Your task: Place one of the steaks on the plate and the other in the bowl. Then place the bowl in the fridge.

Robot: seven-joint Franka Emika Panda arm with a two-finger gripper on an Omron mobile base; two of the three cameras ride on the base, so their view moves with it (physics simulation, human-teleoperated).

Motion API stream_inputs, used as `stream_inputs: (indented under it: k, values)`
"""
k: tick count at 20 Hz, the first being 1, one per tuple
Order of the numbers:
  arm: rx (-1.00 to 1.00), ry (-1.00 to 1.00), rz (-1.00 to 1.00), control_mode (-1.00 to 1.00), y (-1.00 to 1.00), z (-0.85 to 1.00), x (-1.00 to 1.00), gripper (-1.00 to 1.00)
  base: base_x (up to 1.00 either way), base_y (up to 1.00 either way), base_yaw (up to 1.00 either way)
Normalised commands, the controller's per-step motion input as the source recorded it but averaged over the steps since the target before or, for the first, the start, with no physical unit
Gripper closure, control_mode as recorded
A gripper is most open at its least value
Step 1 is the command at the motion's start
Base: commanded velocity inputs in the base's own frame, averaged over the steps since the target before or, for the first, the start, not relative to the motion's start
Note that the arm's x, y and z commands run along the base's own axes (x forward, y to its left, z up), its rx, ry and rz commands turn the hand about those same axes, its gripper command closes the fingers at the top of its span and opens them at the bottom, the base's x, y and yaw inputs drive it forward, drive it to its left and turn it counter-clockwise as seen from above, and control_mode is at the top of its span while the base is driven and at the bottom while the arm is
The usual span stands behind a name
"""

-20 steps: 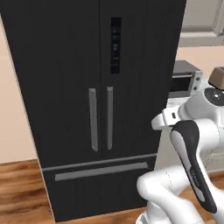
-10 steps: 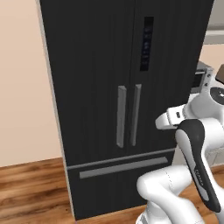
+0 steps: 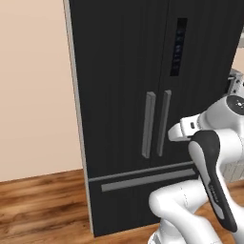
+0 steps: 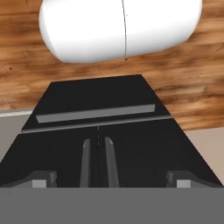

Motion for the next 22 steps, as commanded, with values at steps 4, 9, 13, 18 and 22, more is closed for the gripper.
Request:
stream_inputs:
  k: [4,9,13,18,22]
  values:
    - [0.0,0.0,0.0,1.0,0.0,0.0,0.0,-1.0,-0.08,-0.04,0.0]
    - [0.0,0.0,0.0,1.0,0.0,0.0,0.0,-1.0,-0.38,-0.46,0.08]
    - [0.0,0.0,0.0,1.0,0.0,0.0,0.0,-1.0,-0.34,-0.79,0.1]
    - [0.0,0.0,0.0,1.0,0.0,0.0,0.0,-1.0,0.17,-0.2,0.21]
    - [0.0,0.0,0.0,1.0,0.0,0.0,0.0,-1.0,0.42,0.0,0.08]
